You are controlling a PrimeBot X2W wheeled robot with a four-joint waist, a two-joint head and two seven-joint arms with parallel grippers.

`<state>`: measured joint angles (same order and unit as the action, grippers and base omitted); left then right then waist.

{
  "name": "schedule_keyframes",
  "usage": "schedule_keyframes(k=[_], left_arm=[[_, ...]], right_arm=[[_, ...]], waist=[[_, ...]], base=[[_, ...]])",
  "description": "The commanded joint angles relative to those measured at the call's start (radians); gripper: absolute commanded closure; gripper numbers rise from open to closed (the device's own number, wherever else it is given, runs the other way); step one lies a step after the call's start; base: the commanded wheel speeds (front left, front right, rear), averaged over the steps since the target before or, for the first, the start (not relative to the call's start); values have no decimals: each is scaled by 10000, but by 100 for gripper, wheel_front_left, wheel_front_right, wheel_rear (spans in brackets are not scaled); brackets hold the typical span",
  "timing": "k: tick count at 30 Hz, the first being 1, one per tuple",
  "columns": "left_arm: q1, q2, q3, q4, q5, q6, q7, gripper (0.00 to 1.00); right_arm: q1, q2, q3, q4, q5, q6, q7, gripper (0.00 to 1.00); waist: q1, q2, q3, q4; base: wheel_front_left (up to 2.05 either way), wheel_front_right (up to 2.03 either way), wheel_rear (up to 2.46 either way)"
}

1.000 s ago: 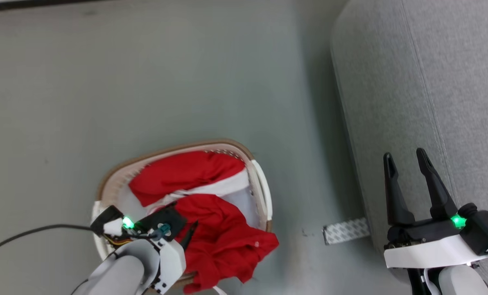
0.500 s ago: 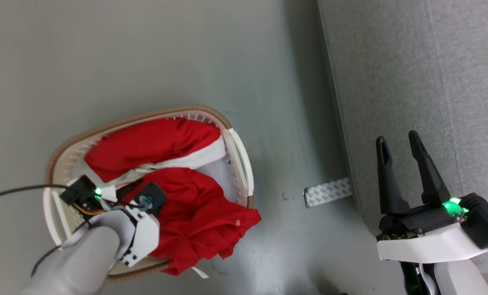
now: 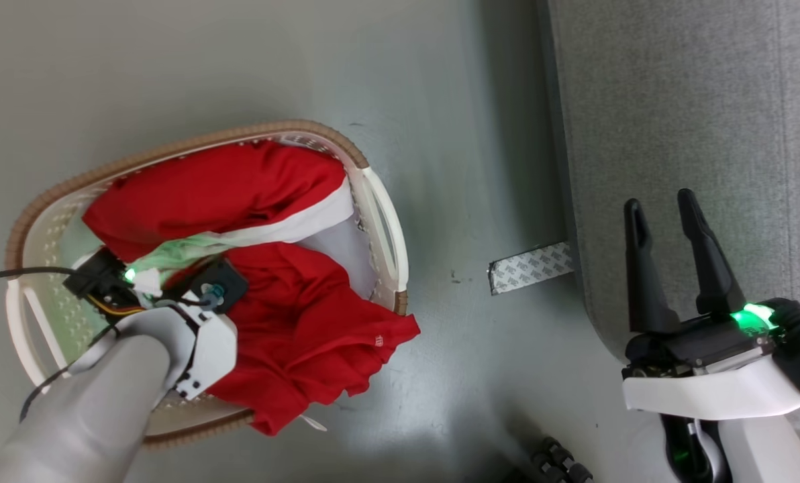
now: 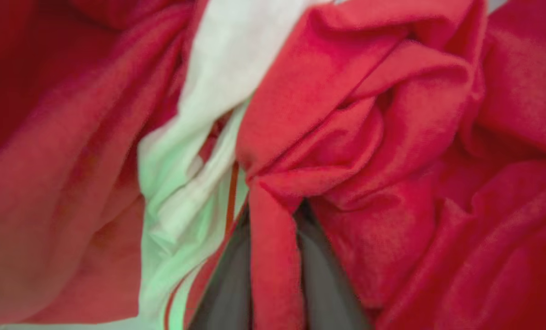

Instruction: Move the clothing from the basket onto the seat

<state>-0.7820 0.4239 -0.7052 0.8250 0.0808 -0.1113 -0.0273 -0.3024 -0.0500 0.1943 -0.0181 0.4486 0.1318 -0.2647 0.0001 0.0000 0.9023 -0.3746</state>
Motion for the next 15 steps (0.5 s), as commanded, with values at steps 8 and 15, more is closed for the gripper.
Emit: schedule_keyframes(k=[8,15], left_arm=[[299,-780,387,517,-1096,-28,-1225,100],[1159,-1776,333,746,-2049,-130,-1958,100]], right_arm=[[128,-14,-318,475,-336,-21,3,0],[570,-20,-646,1152,-769,-21,4,0]], waist=[[-1,0,-1028,653],[-1,0,-3190,1565]], base=[[0,0,0],[0,0,0]])
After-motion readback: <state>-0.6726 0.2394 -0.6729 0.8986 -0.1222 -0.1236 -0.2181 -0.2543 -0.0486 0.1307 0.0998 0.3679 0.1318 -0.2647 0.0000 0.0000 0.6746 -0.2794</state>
